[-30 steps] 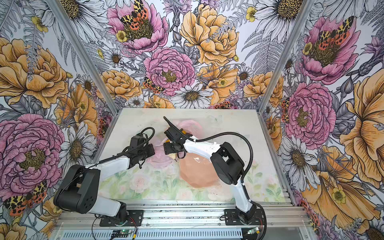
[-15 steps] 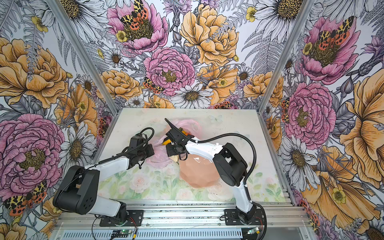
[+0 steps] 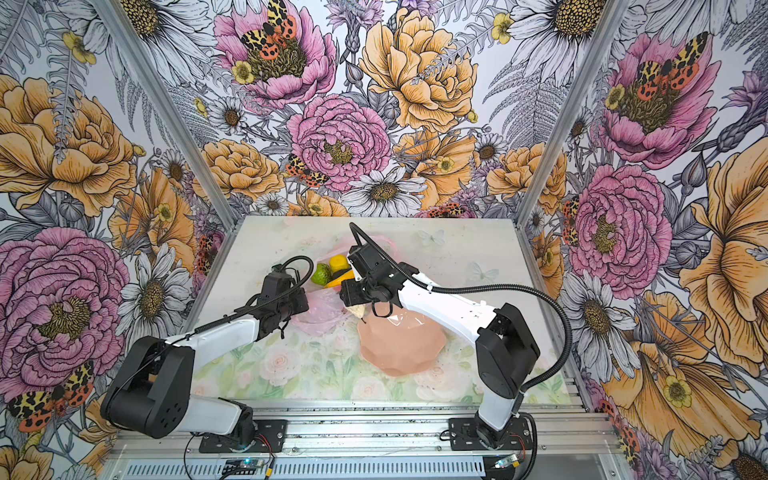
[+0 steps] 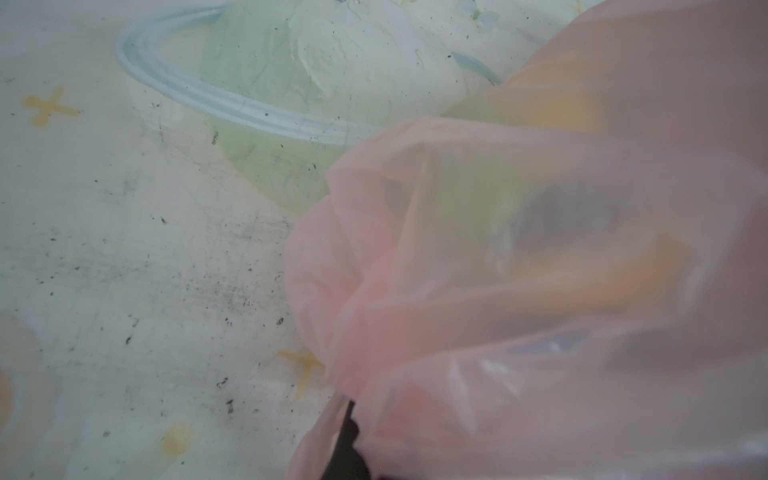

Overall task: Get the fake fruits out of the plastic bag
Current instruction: 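Carry the peach to the peach plate and release it there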

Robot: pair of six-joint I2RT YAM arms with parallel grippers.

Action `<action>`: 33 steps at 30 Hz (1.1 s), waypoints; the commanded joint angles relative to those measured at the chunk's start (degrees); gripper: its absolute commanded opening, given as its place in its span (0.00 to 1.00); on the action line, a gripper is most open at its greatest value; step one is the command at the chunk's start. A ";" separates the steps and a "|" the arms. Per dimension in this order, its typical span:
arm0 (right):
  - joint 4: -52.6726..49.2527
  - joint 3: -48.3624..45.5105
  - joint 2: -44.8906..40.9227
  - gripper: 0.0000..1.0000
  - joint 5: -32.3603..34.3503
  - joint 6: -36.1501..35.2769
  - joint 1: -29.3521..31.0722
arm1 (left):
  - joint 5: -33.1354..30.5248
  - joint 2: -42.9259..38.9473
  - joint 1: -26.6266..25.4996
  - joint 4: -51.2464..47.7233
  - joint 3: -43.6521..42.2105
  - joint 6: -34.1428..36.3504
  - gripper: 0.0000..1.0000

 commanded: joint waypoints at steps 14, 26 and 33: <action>-17.64 -12.42 -4.60 0.56 4.80 0.66 -1.47 | -1.19 -0.87 0.32 1.31 -0.10 2.73 0.00; -19.69 -14.34 -0.70 0.58 6.88 0.24 -0.67 | -1.12 -0.86 0.32 1.22 -0.08 2.73 0.00; -19.60 -14.52 2.22 0.62 7.54 -0.44 0.36 | -1.11 -0.69 0.33 1.22 -0.04 2.76 0.00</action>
